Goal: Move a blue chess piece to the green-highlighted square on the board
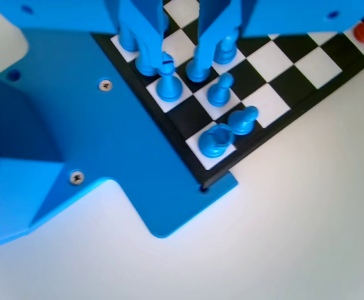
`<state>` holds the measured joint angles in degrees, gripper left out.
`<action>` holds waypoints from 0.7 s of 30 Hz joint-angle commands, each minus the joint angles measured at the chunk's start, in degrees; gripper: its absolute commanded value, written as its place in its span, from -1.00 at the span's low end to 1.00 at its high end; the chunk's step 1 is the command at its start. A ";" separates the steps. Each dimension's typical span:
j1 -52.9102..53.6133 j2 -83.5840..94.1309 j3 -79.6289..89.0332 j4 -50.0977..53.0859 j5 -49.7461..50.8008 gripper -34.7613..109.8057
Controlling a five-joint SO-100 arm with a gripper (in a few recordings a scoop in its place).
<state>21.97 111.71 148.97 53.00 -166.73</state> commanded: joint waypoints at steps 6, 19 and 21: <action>0.00 0.53 2.64 -2.99 -11.16 -0.36; -0.97 -2.02 3.96 -7.73 -10.72 -0.36; -1.05 -2.11 4.22 -8.26 -10.72 -0.36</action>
<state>20.65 108.98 152.93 45.35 -166.73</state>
